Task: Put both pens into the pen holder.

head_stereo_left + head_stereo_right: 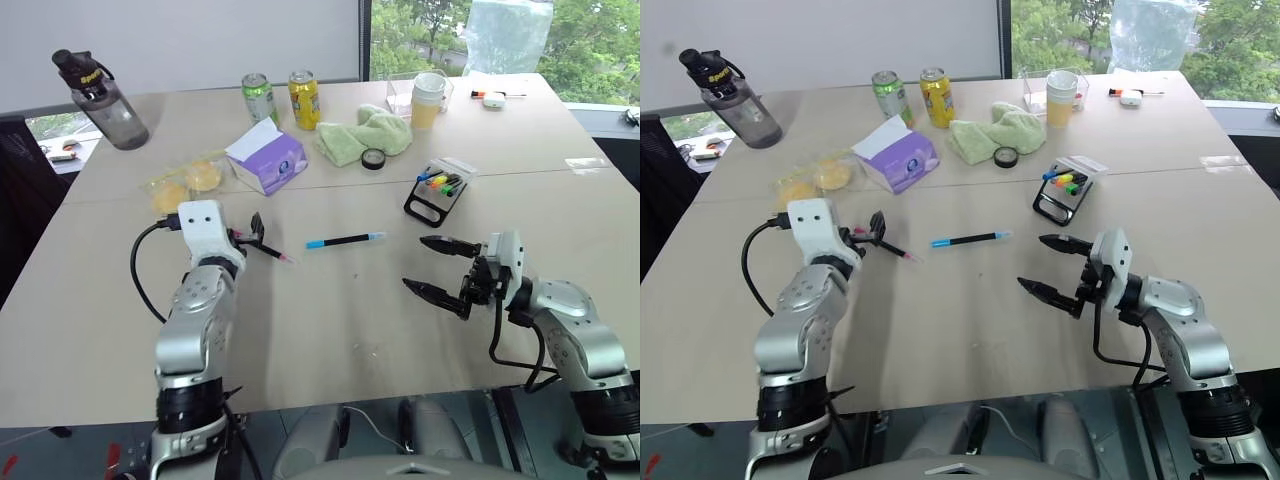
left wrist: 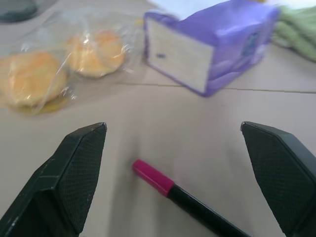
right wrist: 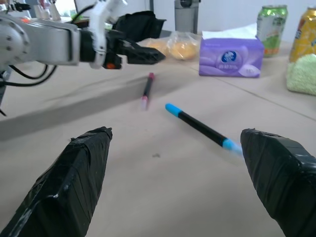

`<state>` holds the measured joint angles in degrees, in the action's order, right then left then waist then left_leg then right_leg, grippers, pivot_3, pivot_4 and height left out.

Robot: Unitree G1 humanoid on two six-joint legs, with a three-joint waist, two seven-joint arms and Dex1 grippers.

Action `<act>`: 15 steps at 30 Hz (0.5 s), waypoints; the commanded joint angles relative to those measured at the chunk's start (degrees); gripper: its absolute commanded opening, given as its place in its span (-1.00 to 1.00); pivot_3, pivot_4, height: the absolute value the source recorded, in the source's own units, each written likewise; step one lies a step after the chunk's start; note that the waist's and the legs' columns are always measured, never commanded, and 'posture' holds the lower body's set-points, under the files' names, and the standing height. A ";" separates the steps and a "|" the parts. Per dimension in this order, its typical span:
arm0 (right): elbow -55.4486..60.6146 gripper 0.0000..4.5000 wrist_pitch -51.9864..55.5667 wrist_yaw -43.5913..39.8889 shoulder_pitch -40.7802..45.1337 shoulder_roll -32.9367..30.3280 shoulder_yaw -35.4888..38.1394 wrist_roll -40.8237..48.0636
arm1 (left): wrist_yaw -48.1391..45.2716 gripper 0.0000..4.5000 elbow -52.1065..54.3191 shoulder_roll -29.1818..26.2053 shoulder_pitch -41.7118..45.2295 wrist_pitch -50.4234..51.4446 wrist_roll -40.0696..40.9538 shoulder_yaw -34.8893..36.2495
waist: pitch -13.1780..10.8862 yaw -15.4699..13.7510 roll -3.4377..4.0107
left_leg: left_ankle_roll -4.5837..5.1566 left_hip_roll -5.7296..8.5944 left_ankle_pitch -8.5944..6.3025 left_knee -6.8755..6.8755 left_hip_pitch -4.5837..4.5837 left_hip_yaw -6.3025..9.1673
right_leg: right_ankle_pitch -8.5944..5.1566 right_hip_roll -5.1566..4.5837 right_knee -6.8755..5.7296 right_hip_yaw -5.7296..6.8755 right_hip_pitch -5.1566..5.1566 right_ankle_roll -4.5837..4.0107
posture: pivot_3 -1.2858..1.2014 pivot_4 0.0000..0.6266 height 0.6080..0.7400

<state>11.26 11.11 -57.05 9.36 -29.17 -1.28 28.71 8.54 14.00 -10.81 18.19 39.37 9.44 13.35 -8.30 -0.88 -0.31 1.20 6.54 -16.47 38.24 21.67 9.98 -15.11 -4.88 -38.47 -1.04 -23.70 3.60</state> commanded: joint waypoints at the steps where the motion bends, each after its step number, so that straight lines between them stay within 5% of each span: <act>1: 2.04 0.98 0.07 0.00 0.09 -0.57 0.48 0.16 | 7.16 1.00 -1.98 1.17 4.09 6.96 -3.80 1.88 | -0.01 0.00 -0.04 | 0.00 0.01 0.00 0.04 0.02 0.02 | 0.01 0.00 -0.02 0.01 0.00 0.01 | 0.03 -0.52 1.00; 15: 1.62 0.98 0.18 0.44 0.99 -0.64 0.09 -0.30 | 11.96 1.00 1.17 10.55 3.58 21.05 -6.41 2.50 | -0.01 0.04 -0.07 | 0.00 0.04 0.00 0.07 -0.03 -0.08 | 0.03 -0.02 -0.09 -0.02 -0.01 0.05 | 0.03 -0.52 1.00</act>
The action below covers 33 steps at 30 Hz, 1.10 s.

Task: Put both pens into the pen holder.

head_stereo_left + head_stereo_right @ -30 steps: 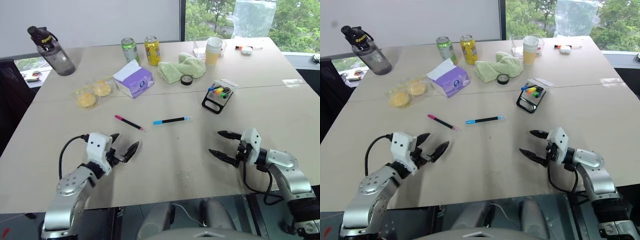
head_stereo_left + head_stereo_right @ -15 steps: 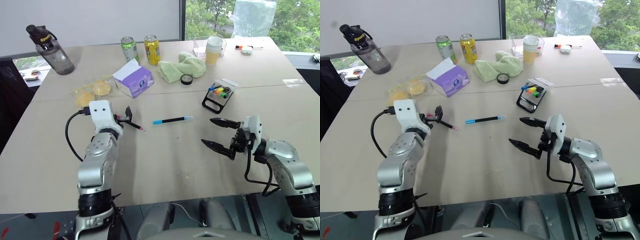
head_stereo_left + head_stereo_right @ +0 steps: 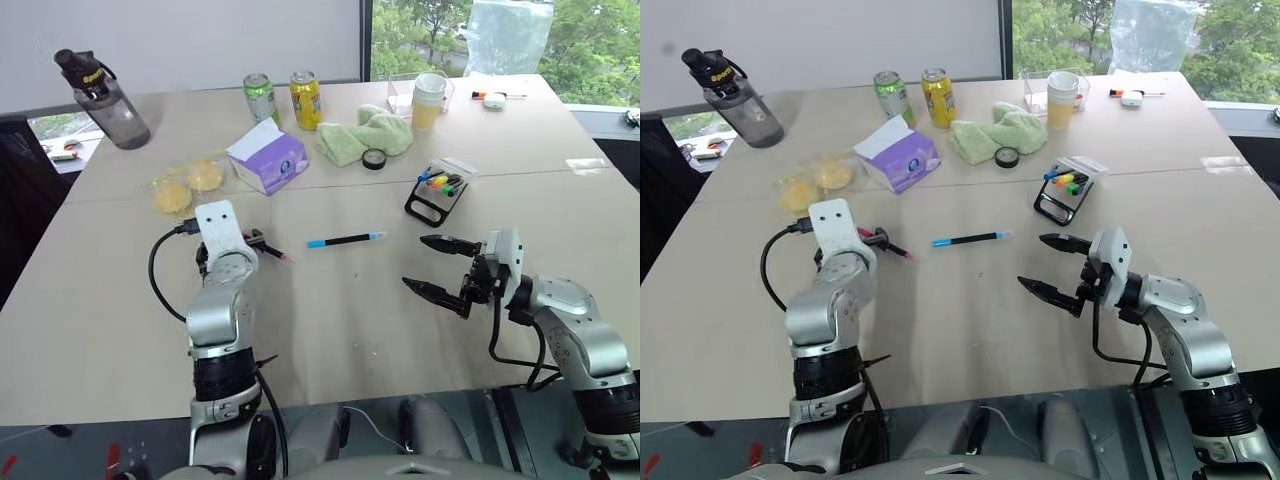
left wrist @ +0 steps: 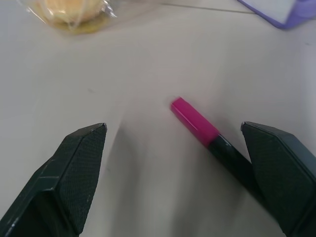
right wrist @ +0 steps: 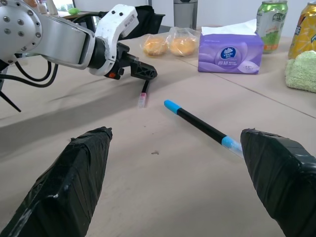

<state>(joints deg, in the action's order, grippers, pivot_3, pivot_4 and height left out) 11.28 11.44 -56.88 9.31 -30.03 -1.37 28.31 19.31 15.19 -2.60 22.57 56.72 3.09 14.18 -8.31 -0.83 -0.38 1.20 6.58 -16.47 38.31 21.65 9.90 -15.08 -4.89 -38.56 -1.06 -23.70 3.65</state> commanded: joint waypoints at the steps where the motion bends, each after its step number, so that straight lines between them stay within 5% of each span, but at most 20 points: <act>1: 1.54 0.98 -0.16 0.27 1.18 0.25 0.14 0.05 | 1.88 1.00 -0.25 3.72 -0.42 4.83 0.29 3.01 | 0.01 0.00 0.00 | 0.00 0.00 0.00 0.00 0.00 0.00 | 0.00 0.00 0.00 0.00 0.00 0.00 | 0.03 -0.52 1.00; 4: 1.50 0.98 -0.14 0.21 1.41 0.25 0.16 0.03 | 3.62 1.00 -1.13 8.11 0.89 6.36 1.88 7.63 | 0.06 -0.01 -0.01 | 0.00 0.00 0.00 0.01 -0.02 -0.01 | 0.00 0.00 -0.01 0.02 0.03 0.00 | 0.03 -0.52 1.00; 7: 1.45 1.00 -0.17 0.09 1.49 0.15 0.13 -0.07 | 5.43 0.67 -2.89 10.55 2.09 7.14 1.72 10.79 | 0.10 0.04 0.05 | 0.00 0.00 0.00 0.00 -0.06 -0.07 | 0.00 0.00 -0.01 0.04 0.05 0.01 | 0.03 -0.52 1.00; 14: 1.50 1.00 -0.03 0.33 1.77 0.25 -0.05 -0.42 | 7.78 -0.78 -6.17 11.10 3.76 6.64 0.27 12.10 | 0.29 -0.11 0.27 | 0.00 0.01 0.00 0.00 -0.19 -0.10 | 0.01 0.00 -0.03 0.04 0.16 0.03 | 0.03 -0.52 1.00; 16: 1.51 1.00 -0.04 0.26 1.68 0.16 -0.01 -0.47 | 7.93 -0.96 -6.08 11.13 3.63 6.53 0.06 11.87 | 0.38 -0.18 0.33 | 0.00 0.01 0.00 0.00 -0.20 -0.09 | 0.01 0.00 -0.05 0.04 0.17 0.04 | 0.03 -0.52 1.00; 23: 1.35 1.00 0.01 0.44 1.76 0.31 -0.18 -0.89 | 2.30 -0.96 -3.35 10.68 1.65 0.16 2.62 10.07 | 0.41 -0.12 0.38 | 0.00 0.02 0.00 0.00 -0.25 -0.14 | 0.01 0.00 -0.09 0.00 0.18 0.04 | 0.03 -0.52 1.00; 33: 4.11 1.00 10.09 6.83 7.61 5.56 -0.53 3.96 | -33.71 -0.96 8.70 6.54 -1.38 -17.97 24.67 -0.28 | 0.11 0.01 -0.08 | 0.00 0.04 0.01 0.11 0.08 0.03 | 0.03 -0.03 -0.01 0.02 0.01 0.03 | 0.03 -0.52 1.00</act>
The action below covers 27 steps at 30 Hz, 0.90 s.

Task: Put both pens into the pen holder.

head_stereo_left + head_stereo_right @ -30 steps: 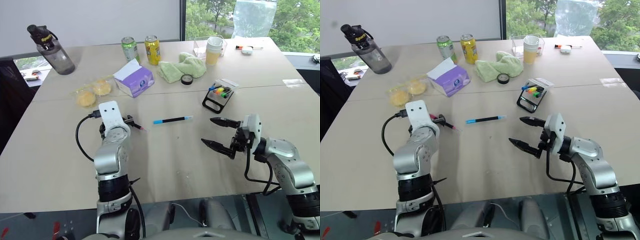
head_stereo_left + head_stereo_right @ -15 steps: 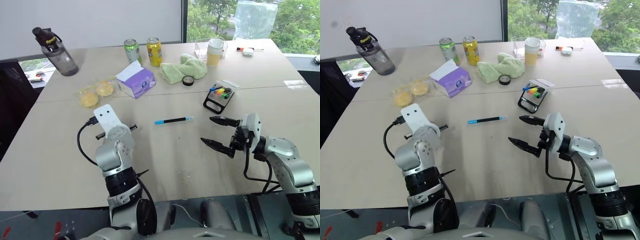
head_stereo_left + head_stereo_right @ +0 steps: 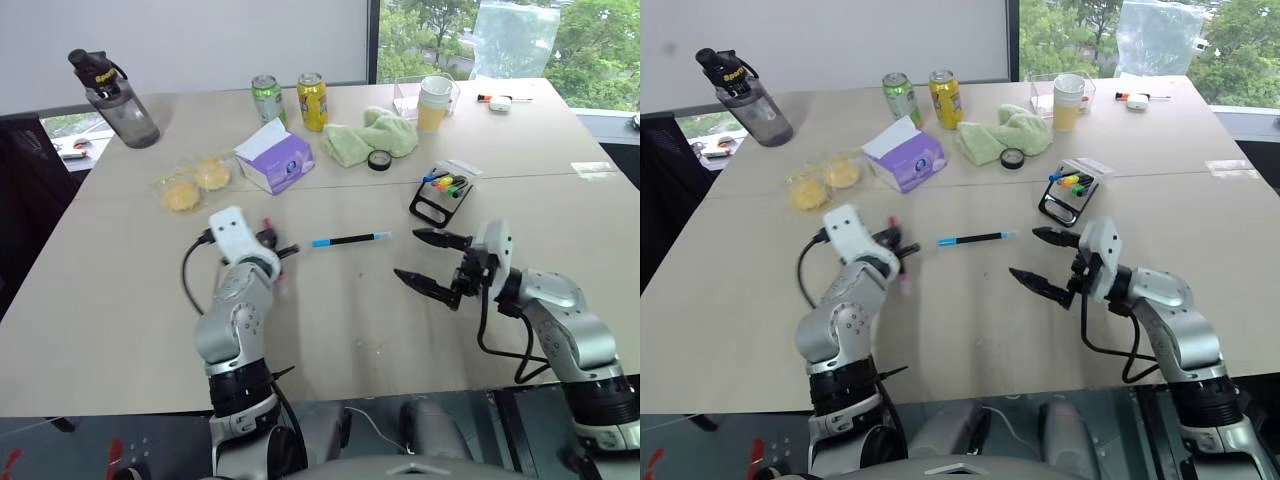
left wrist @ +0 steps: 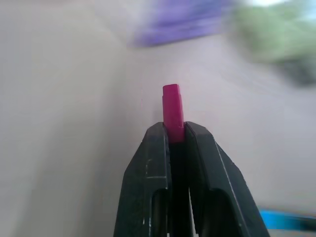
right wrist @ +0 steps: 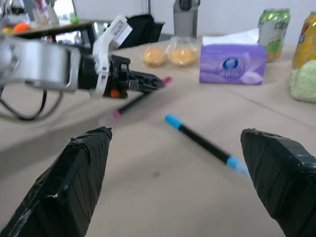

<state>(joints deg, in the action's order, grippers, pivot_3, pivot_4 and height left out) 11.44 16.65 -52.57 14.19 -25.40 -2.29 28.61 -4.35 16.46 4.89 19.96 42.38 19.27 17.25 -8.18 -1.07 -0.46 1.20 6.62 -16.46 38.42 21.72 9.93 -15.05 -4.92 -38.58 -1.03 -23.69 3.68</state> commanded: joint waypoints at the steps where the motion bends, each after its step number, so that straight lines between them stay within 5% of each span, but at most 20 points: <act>1: 5.13 1.00 7.58 3.52 4.04 1.44 0.13 5.17 | -13.03 -0.96 8.58 -0.95 1.36 -3.97 11.73 -3.95 | -0.01 0.37 -0.01 | 0.00 0.00 0.00 -0.02 0.04 0.00 | 0.00 0.00 0.03 -0.01 -0.04 0.00 | 0.03 -0.52 1.00; 9: 13.26 1.00 33.97 13.94 10.52 2.82 2.18 26.53 | -27.84 -0.96 8.48 -3.56 0.57 -3.44 33.79 -3.00 | -0.02 1.19 0.01 | 0.01 -0.05 0.00 -0.13 0.03 0.04 | 0.00 0.02 0.14 -0.03 -0.06 -0.01 | 0.03 -0.52 1.00; 22: 12.23 1.00 43.77 26.16 15.13 5.46 5.83 42.51 | -31.68 -0.96 7.20 -9.46 -1.20 -3.42 41.42 -7.08 | -0.02 1.55 0.01 | 0.04 -0.03 -0.01 -0.11 0.05 0.06 | 0.00 0.01 0.18 -0.02 -0.04 -0.01 | 0.03 -0.52 1.00; 27: 12.58 0.30 44.15 29.84 15.89 5.85 5.33 43.91 | -32.47 -1.00 6.45 -10.78 -1.32 -3.75 41.00 -9.39 | -0.02 1.73 0.01 | 0.04 -0.03 -0.01 -0.12 0.03 0.06 | 0.00 0.02 0.17 -0.03 -0.04 -0.01 | 0.03 -0.52 1.00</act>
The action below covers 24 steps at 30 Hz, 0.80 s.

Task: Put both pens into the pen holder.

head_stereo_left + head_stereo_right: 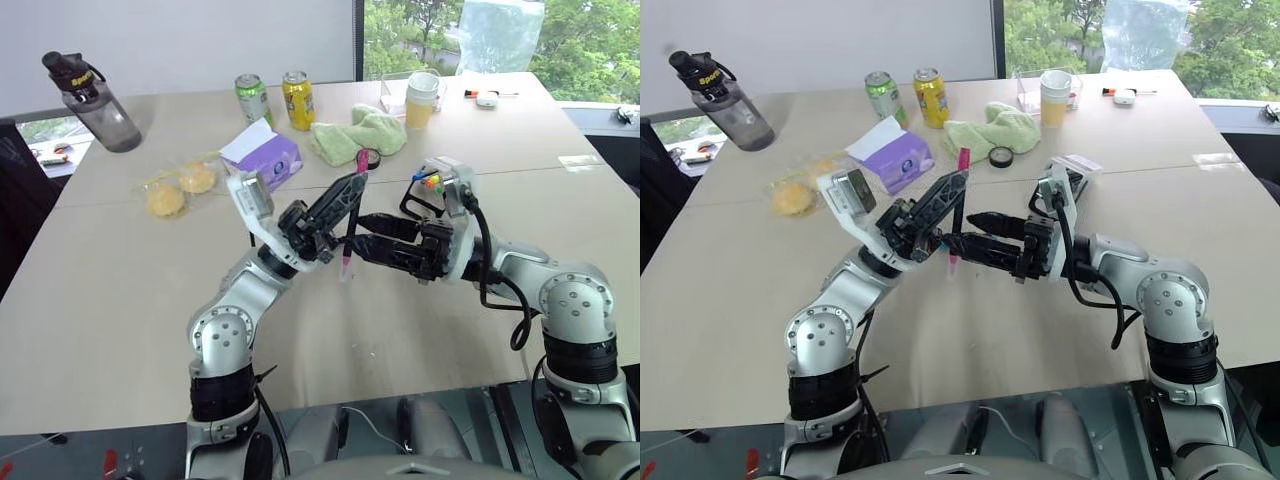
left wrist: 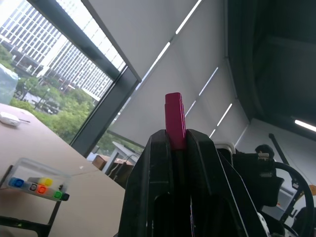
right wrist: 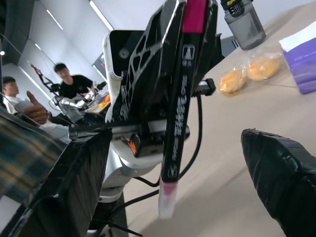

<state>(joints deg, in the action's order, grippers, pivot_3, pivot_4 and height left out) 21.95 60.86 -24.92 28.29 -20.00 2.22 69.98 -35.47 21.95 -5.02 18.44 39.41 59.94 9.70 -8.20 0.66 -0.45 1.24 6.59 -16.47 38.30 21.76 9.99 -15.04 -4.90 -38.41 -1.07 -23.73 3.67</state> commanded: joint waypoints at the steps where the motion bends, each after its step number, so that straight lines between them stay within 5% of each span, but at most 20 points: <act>1: 2.07 0.07 0.03 2.76 1.91 0.54 0.78 2.95 | -1.52 -1.00 0.78 -1.14 0.19 -0.83 0.13 -2.25 | 0.00 0.00 0.00 | 0.00 0.00 0.00 0.00 0.00 0.00 | 0.00 0.00 0.00 0.00 0.00 0.00 | 0.03 -0.52 1.00; 5: 1.97 -0.88 0.04 4.50 1.97 0.45 0.61 3.94 | -1.79 -1.00 0.54 -1.68 -0.01 -1.49 0.36 -2.98 | 0.00 -0.01 0.00 | 0.00 0.00 0.00 0.00 0.00 0.00 | 0.00 0.00 0.00 0.00 0.00 0.00 | 0.03 -0.52 1.00; 12: 2.38 -0.98 -0.50 4.78 1.70 -0.47 0.39 4.73 | 0.19 -1.00 -0.36 -2.00 -0.70 -2.03 1.20 -3.09 | 0.00 -0.04 0.00 | 0.00 0.00 0.00 -0.01 0.00 0.00 | 0.00 0.00 0.00 0.00 0.00 0.00 | 0.03 -0.52 1.00; 13: 2.53 -1.00 -0.89 4.31 1.55 -0.75 0.28 4.06 | 0.33 -0.56 -0.46 -1.97 -0.69 -1.96 2.25 -2.60 | 0.00 -0.05 0.00 | 0.00 0.00 0.00 -0.01 0.01 0.00 | 0.00 0.00 0.01 0.00 0.00 0.00 | 0.03 -0.52 1.00; 19: 1.48 -1.00 -18.18 -4.01 1.08 -5.94 -7.82 -21.71 | 1.01 0.65 -0.32 -6.14 -2.64 -5.17 -2.99 -1.06 | 0.00 0.13 0.02 | 0.00 0.00 0.00 -0.03 -0.01 -0.03 | 0.00 0.02 0.00 -0.01 -0.01 0.00 | 0.03 -0.52 1.00; 20: -0.90 -1.00 -24.57 -5.93 0.93 -7.20 -9.84 -28.46 | 0.74 0.68 0.02 -8.36 -3.07 -5.54 -5.06 -1.09 | -0.01 0.13 0.02 | 0.00 0.00 0.00 -0.03 -0.02 -0.05 | 0.00 0.03 0.00 -0.01 -0.02 0.01 | 0.03 -0.52 1.00; 21: -3.68 -1.00 -31.73 -8.08 0.83 -8.39 -11.60 -35.01 | 0.12 0.95 0.73 -10.97 -3.48 -5.79 -7.54 -1.68 | -0.01 0.12 0.01 | 0.00 0.00 0.00 -0.04 -0.02 -0.07 | 0.00 0.03 0.00 0.00 -0.03 0.01 | 0.03 -0.52 1.00; 24: -14.06 -1.00 -55.20 -11.03 2.30 -10.30 -14.36 -51.64 | -0.43 0.95 2.70 -17.32 -3.87 -5.73 -13.12 -3.59 | -0.02 0.07 0.03 | 0.00 0.00 0.00 -0.03 -0.03 -0.11 | -0.01 0.06 0.00 0.09 -0.03 0.01 | 0.03 -0.52 1.00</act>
<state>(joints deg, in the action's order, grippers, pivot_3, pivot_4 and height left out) 11.84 20.62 -34.07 29.07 -29.74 -11.60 27.95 -35.03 21.12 -20.67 14.38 34.50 49.63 7.05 -8.22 0.73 -0.41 1.24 6.60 -16.47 38.27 21.72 9.87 -15.05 -4.80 -38.41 -0.96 -23.77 3.68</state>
